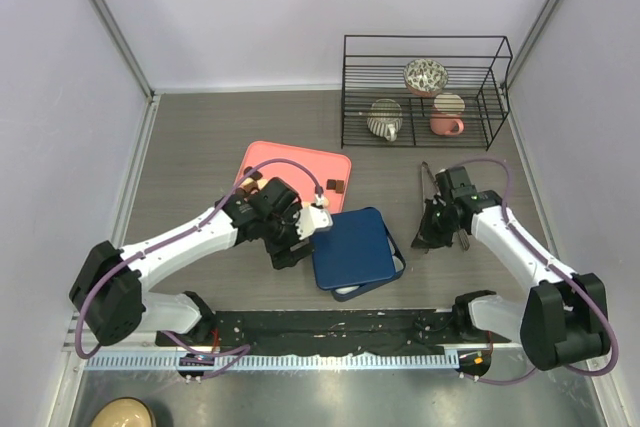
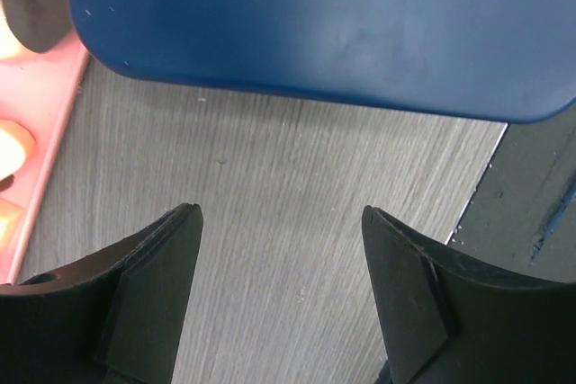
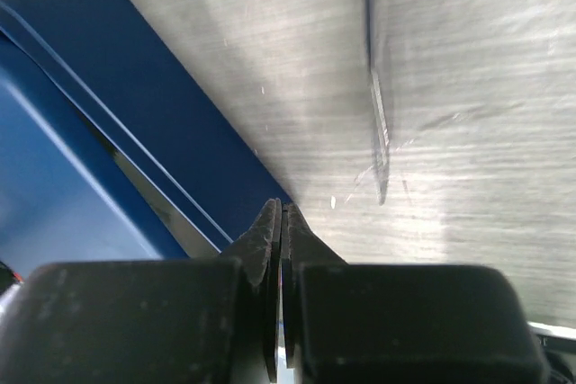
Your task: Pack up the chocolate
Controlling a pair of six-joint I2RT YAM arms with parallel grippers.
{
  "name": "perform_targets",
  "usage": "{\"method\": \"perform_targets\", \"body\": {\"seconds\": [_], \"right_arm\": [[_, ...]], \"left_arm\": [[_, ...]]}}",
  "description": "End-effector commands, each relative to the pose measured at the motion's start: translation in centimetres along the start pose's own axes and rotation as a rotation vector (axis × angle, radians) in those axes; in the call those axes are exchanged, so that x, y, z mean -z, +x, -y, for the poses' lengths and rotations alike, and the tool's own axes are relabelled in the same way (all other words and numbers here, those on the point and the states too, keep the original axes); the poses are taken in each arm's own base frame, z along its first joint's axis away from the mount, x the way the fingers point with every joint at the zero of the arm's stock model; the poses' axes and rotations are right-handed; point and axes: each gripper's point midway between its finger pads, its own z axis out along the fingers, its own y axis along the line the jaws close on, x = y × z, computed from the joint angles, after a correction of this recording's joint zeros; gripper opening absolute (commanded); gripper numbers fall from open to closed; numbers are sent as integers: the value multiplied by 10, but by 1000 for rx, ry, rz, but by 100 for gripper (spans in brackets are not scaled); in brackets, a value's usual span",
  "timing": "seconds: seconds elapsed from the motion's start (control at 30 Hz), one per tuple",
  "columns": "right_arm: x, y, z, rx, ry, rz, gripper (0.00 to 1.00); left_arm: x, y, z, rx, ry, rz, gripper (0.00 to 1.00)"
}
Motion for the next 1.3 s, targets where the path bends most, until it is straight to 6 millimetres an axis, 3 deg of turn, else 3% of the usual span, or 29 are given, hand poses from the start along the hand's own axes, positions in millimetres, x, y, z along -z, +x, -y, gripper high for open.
{"method": "perform_targets", "body": {"seconds": [0.0, 0.2, 0.33, 0.53, 0.67, 0.97, 1.1, 1.27], "right_arm": [[-4, 19, 3, 24, 61, -37, 2], [-24, 38, -8, 40, 75, -84, 1], [-29, 47, -12, 19, 61, -101, 1], [-33, 57, -16, -2, 36, -102, 1], [-40, 64, -28, -12, 1, -100, 1], [-53, 65, -74, 30, -79, -87, 1], [-51, 58, -75, 59, -64, -62, 1], [-48, 49, -60, 47, -23, -31, 1]], "left_arm": [[-3, -16, -8, -40, -27, 55, 76], [-1, -20, -13, -64, -57, 67, 75], [-2, -11, -21, -100, -107, 45, 72], [0, 3, -54, -59, -230, 48, 70], [7, -4, -64, -28, -258, 86, 70], [10, -3, -67, -11, -266, 94, 70], [12, 2, -70, 1, -274, 89, 70], [10, 7, -69, 6, -267, 88, 69]]}}
